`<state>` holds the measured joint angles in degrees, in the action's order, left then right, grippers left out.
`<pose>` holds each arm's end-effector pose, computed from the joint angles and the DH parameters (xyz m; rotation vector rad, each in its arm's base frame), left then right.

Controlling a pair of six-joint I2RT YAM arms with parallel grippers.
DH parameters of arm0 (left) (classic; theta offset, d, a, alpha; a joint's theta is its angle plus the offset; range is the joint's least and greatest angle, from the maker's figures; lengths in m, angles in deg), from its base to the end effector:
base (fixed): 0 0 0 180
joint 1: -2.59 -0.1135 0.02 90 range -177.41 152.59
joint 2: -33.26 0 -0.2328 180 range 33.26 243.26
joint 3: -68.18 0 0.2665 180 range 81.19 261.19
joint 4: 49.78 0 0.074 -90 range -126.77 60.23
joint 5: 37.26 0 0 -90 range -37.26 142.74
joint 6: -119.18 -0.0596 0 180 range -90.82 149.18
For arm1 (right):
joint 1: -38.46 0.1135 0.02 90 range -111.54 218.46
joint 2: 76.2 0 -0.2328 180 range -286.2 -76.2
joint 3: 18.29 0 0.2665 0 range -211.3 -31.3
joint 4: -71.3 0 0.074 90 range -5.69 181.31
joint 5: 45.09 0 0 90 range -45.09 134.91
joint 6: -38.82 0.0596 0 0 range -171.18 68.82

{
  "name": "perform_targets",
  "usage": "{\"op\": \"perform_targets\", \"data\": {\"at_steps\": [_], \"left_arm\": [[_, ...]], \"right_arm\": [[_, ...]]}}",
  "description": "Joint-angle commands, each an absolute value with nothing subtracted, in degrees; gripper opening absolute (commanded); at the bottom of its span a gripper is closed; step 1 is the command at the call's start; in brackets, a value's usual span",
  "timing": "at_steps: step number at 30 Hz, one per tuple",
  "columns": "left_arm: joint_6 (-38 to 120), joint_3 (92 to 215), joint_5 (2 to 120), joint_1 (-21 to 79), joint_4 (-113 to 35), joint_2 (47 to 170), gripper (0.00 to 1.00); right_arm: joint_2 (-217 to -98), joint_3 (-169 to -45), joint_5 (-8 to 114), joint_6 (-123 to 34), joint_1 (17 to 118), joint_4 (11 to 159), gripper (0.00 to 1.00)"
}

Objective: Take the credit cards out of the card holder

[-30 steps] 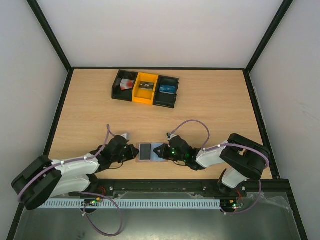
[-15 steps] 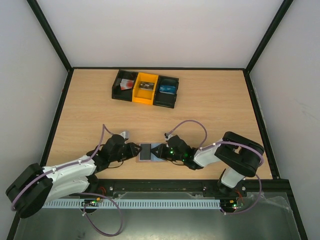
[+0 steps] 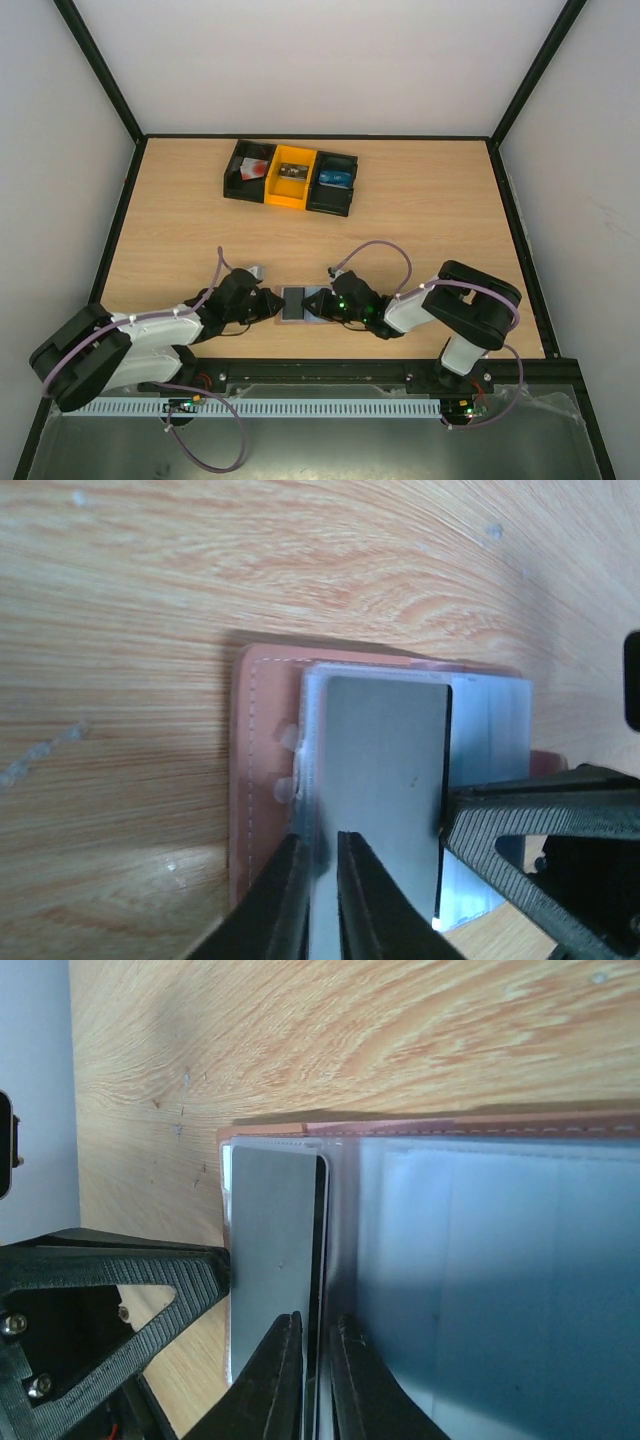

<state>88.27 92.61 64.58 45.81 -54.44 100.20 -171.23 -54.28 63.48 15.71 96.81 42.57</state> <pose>0.1591 -0.1663 0.0664 -0.2190 2.4883 -1.1131 0.1361 0.2570 0.0510 -0.0482 2.5387 1.4781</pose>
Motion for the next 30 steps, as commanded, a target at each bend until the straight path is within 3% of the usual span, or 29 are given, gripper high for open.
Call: {"op": "perform_targets", "data": {"at_steps": [1, 6, 10, 13, 25, 30], "left_arm": [[86.56, 92.85, 64.4, 45.92, -53.91, 100.6, 0.08], [85.88, 94.14, 64.3, 45.91, -51.26, 99.64, 0.06], [85.82, 95.58, 64.23, 45.92, -48.87, 97.1, 0.21], [86.7, 95.67, 65.13, 45.92, -49.85, 95.46, 0.25], [86.86, 96.59, 63.31, 45.92, -48.93, 96.56, 0.27], [86.24, 96.41, 64.6, 45.95, -50.45, 98.34, 0.21]], "right_arm": [[-172.5, -55.34, 63.24, 14.96, 96.56, 41.64, 0.09], [-173.22, -55.99, 63.68, 15.0, 96.56, 41.24, 0.09], [-172.98, -55.68, 63.4, 15.05, 96.57, 41.25, 0.09], [-172.95, -55.2, 63.2, 15.16, 96.59, 41.03, 0.09], [-172.86, -56.03, 63.29, 14.1, 96.62, 42.83, 0.09], [-172.26, -55.33, 62.89, 14.86, 96.56, 42.57, 0.09]]}}
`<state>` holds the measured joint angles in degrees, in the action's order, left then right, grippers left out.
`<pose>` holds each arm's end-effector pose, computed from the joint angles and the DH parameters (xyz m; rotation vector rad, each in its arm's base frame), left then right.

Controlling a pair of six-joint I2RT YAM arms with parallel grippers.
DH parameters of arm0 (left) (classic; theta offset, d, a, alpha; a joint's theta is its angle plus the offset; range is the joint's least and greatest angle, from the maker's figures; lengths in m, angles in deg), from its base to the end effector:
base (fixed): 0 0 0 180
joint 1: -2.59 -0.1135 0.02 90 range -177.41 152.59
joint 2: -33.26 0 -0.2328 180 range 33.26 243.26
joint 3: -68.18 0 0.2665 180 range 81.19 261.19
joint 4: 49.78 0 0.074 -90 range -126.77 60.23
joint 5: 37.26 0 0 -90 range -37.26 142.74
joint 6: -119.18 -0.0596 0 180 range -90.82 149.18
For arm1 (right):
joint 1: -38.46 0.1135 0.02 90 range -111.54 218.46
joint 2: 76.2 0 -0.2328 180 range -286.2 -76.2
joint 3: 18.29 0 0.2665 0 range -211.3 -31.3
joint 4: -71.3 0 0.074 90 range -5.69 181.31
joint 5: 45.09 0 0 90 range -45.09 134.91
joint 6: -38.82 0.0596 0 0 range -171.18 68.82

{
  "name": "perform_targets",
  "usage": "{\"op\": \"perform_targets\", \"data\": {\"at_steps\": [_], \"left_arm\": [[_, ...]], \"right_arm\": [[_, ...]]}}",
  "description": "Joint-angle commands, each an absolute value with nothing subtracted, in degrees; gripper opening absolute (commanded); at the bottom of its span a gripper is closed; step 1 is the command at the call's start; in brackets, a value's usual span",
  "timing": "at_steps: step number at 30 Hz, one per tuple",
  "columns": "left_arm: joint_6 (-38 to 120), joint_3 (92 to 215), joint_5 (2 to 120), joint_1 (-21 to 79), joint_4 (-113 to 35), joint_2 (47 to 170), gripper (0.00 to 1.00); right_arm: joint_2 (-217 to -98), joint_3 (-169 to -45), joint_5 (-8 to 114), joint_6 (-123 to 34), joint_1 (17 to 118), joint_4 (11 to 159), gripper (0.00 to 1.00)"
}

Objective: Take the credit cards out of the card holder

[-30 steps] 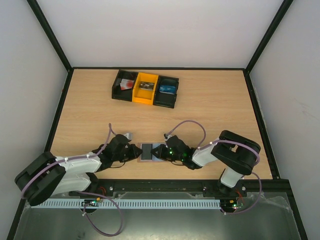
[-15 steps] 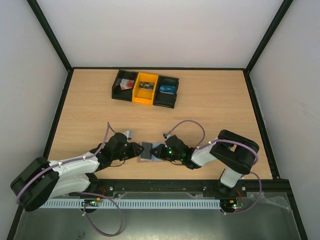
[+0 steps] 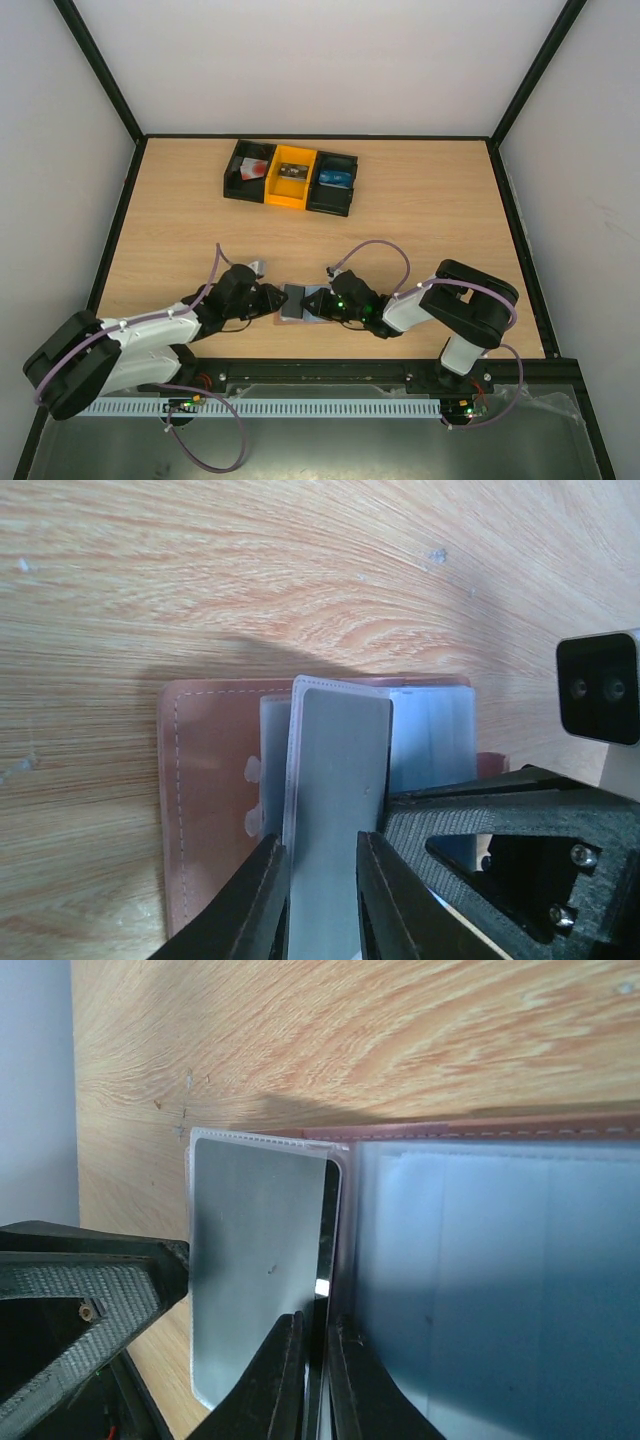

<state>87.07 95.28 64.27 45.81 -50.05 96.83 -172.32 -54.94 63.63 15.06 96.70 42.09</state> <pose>0.1649 -0.1713 0.0854 -0.1890 2.4541 -1.1207 0.1379 0.2591 0.0497 -0.0623 2.5338 1.4761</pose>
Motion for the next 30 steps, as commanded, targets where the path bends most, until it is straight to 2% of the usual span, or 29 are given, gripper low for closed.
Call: {"op": "perform_targets", "data": {"at_steps": [1, 4, 6, 10, 16, 30], "left_arm": [[86.03, 96.39, 64.62, 46.0, -50.62, 98.91, 0.21], [85.67, 96.28, 64.26, 45.99, -50.3, 99.94, 0.23], [85.18, 96.52, 63.79, 46.0, -49.13, 99.49, 0.31], [84.49, 97.6, 63.22, 46.0, -46.84, 97.21, 0.39], [84.12, 98.67, 63.1, 46.18, -47.19, 96.25, 0.42], [82.5, 97.55, 63.53, 46.16, -51.01, 102.61, 0.4]], "right_arm": [[-172.04, -55.16, 62.54, 15.07, 96.56, 42.56, 0.09], [-171.65, -54.9, 61.92, 15.46, 96.56, 42.39, 0.09], [-171.86, -55.03, 61.83, 15.41, 96.49, 42.55, 0.09], [-172.6, -55.07, 62.12, 15.67, 96.47, 42.6, 0.09], [-171.2, -54.76, 61.39, 15.24, 96.49, 43.09, 0.09], [-172.25, -55.44, 61.81, 14.82, 96.47, 43.54, 0.09]]}}
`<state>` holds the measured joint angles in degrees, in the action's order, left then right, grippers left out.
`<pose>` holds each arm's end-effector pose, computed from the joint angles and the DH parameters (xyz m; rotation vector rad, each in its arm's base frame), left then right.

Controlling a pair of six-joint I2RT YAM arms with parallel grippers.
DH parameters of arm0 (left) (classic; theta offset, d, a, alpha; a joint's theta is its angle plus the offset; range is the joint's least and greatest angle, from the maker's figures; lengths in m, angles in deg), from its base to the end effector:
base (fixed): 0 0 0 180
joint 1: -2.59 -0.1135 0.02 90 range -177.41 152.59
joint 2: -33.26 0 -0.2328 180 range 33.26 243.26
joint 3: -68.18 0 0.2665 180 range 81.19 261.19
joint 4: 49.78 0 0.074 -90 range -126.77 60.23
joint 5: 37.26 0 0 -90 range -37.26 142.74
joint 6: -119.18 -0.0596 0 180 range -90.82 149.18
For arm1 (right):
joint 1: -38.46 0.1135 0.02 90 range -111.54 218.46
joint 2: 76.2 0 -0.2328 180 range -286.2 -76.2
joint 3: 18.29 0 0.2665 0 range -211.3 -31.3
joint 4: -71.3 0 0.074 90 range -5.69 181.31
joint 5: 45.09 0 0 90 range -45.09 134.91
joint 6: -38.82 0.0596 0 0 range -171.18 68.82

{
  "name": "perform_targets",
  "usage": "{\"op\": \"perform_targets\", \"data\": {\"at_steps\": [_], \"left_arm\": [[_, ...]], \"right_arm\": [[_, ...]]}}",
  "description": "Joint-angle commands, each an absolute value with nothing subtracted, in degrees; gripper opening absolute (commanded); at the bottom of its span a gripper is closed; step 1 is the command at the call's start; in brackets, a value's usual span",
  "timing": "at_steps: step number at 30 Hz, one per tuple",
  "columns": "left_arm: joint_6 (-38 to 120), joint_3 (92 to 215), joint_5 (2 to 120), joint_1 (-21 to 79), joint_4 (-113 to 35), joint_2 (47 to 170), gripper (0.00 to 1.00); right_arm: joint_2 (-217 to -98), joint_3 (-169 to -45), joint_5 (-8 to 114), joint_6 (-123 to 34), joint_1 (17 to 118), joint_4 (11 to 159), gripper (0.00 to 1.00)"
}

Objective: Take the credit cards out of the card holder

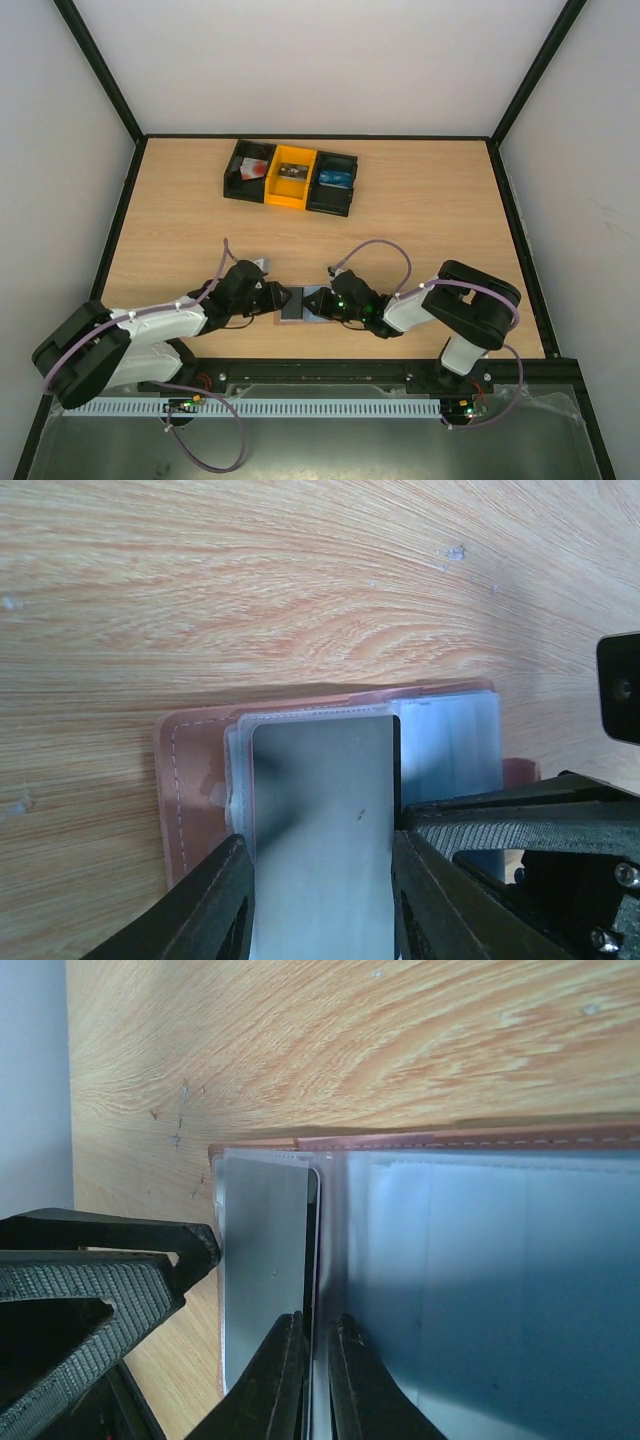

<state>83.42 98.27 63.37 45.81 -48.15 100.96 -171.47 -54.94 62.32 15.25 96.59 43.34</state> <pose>0.1713 -0.1761 0.0824 -0.1297 2.4889 -1.0406 0.1394 0.2580 0.0511 -0.0369 2.5318 1.4518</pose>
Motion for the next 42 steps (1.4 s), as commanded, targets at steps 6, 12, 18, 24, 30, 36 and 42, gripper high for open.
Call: {"op": "perform_targets", "data": {"at_steps": [6, 12, 18, 24, 30, 36, 42], "left_arm": [[83.21, 95.98, 63.74, 46.18, -53.32, 104.9, 0.2], [83.54, 95.25, 64.62, 46.18, -54.29, 108.11, 0.09], [84.63, 94.23, 64.49, 46.33, -55.45, 109.06, 0.07], [85.47, 93.23, 63.29, 46.57, -54.14, 107.36, 0.05], [86.86, 92.0, 61.77, 47.74, -53.27, 104.92, 0.05], [87.42, 91.48, 61.08, 47.94, -53.6, 106.54, 0.05], [86.84, 91.45, 59.98, 48.11, -52.95, 106.51, 0.08]], "right_arm": [[-173.32, -55.89, 61.81, 14.64, 96.54, 43.4, 0.1], [-174.18, -55.77, 62.39, 15.16, 96.47, 41.4, 0.11], [-174.07, -55.14, 62.29, 15.73, 96.49, 39.52, 0.13], [-174.12, -53.86, 61.97, 17.06, 96.29, 36.67, 0.06], [-171.47, -53.5, 59.64, 15.87, 96.25, 38.13, 0.02], [-170.79, -52.1, 59.64, 16.0, 96.21, 37.36, 0.02], [-171.01, -49.69, 60.09, 17.79, 95.88, 34.05, 0.02]]}}
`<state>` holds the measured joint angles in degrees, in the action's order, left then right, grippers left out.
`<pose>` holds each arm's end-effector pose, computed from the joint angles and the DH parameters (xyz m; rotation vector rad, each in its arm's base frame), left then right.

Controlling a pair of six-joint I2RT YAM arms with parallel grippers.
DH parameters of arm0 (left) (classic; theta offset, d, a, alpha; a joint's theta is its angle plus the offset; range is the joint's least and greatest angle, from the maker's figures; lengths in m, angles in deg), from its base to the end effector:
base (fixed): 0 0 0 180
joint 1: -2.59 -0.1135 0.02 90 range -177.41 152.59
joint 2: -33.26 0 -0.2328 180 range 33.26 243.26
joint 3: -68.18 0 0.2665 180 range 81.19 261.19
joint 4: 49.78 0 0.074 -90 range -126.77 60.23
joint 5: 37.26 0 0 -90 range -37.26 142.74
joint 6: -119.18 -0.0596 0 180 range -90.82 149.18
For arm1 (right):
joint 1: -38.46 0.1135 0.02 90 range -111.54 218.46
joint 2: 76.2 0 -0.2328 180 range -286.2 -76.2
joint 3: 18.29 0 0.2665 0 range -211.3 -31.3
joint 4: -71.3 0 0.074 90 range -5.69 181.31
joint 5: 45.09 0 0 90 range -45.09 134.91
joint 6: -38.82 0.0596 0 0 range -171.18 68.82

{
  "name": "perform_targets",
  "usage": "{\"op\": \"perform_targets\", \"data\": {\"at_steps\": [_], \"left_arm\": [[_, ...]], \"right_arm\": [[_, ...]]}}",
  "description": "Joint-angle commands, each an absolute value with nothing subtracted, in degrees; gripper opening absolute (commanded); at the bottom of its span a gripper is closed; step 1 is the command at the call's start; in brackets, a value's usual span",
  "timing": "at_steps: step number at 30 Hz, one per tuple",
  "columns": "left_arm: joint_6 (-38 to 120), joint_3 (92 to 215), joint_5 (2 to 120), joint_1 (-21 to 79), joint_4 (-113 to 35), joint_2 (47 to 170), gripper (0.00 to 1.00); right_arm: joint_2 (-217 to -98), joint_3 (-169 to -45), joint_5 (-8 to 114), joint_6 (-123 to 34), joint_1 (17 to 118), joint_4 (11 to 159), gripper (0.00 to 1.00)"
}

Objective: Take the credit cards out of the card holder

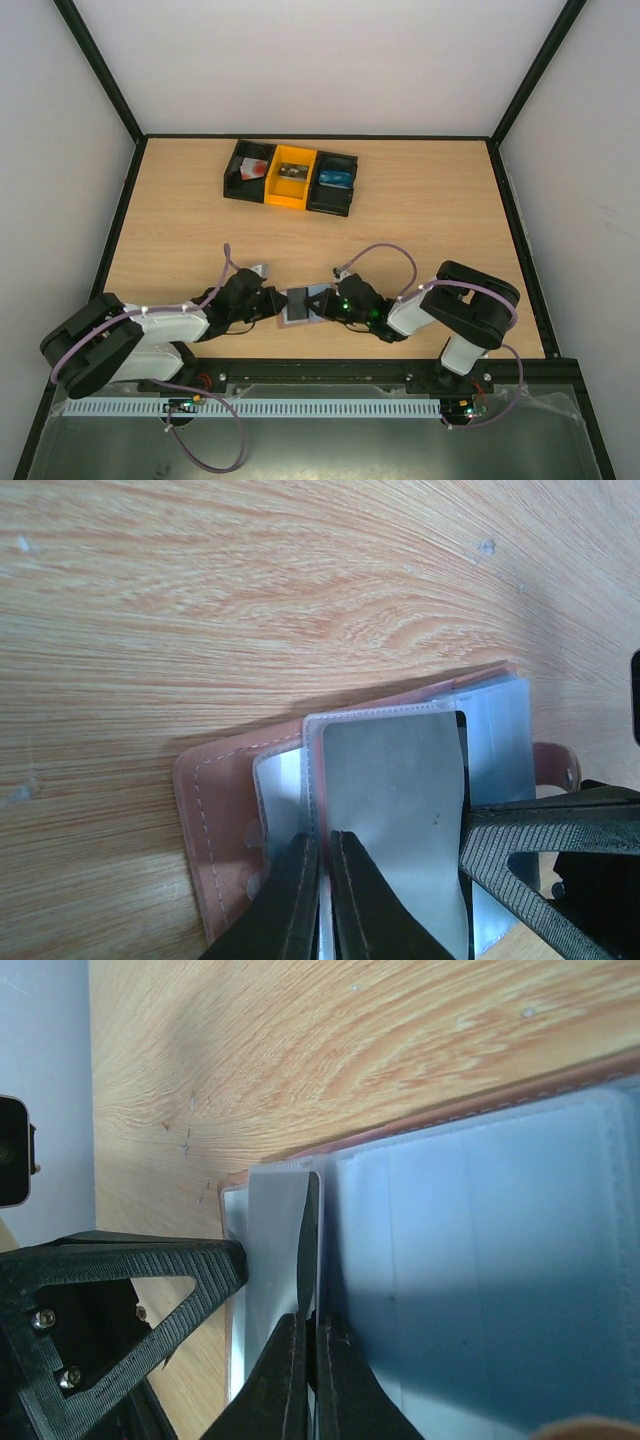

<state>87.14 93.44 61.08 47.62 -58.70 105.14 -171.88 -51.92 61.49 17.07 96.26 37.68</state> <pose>0.1606 -0.1730 0.0597 -0.1905 2.4669 -1.0623 0.1366 0.2488 0.0473 0.0115 2.4944 1.4837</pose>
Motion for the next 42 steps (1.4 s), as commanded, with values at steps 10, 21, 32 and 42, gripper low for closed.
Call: {"op": "perform_targets", "data": {"at_steps": [10, 21, 32, 42], "left_arm": [[86.89, 91.39, 59.75, 48.29, -52.82, 106.16, 0.11], [85.46, 94.33, 60.21, 48.26, -51.63, 107.09, 0.06], [84.12, 95.7, 60.1, 48.26, -50.3, 106.33, 0.08], [83.03, 97.08, 62.34, 48.31, -51.74, 108.93, 0.09]], "right_arm": [[-169.46, -48.28, 59.58, 21.13, 95.7, 33.95, 0.03], [-170.05, -47.76, 59.87, 23.26, 95.52, 31.05, 0.02], [-162.46, -48.04, 54.89, 20.03, 95.6, 42.58, 0.07], [-162.58, -55.58, 56.61, 16.0, 93.88, 50.6, 0.19]]}}
